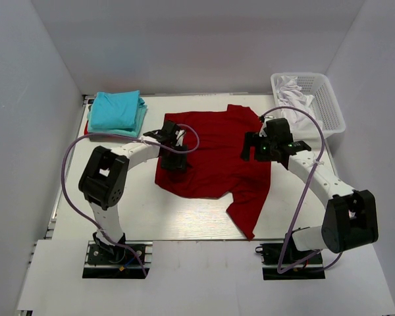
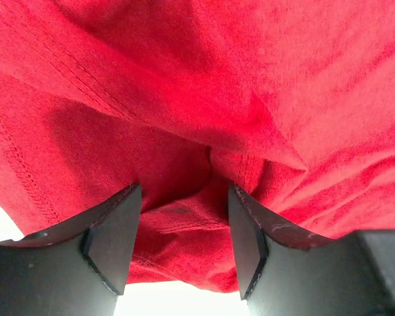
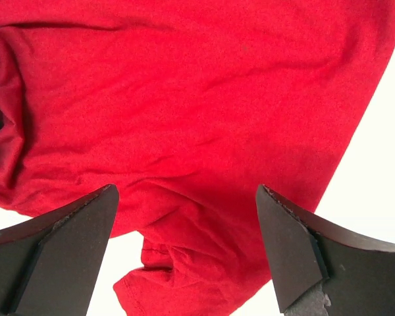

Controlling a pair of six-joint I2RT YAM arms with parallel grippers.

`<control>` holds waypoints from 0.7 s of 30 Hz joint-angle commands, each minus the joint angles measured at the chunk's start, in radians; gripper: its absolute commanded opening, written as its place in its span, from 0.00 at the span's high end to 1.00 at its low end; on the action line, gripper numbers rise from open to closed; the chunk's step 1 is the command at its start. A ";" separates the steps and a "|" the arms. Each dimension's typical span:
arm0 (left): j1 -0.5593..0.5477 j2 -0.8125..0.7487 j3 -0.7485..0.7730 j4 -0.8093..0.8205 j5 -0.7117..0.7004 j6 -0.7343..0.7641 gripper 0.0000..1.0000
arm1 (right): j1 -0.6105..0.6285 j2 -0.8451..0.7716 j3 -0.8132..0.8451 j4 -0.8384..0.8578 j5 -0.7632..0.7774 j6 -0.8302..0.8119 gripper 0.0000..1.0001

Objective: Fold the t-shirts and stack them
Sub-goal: Flatten out the tshirt

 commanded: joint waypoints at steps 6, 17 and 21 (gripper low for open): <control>-0.013 -0.073 -0.037 0.020 0.042 0.006 0.57 | -0.001 -0.073 -0.027 -0.004 0.007 0.012 0.10; -0.023 -0.250 -0.078 -0.046 -0.031 -0.129 1.00 | -0.004 -0.110 -0.059 -0.004 0.033 0.019 0.10; -0.023 -0.411 -0.090 -0.129 -0.128 -0.216 1.00 | -0.004 -0.128 -0.081 0.001 0.047 0.019 0.10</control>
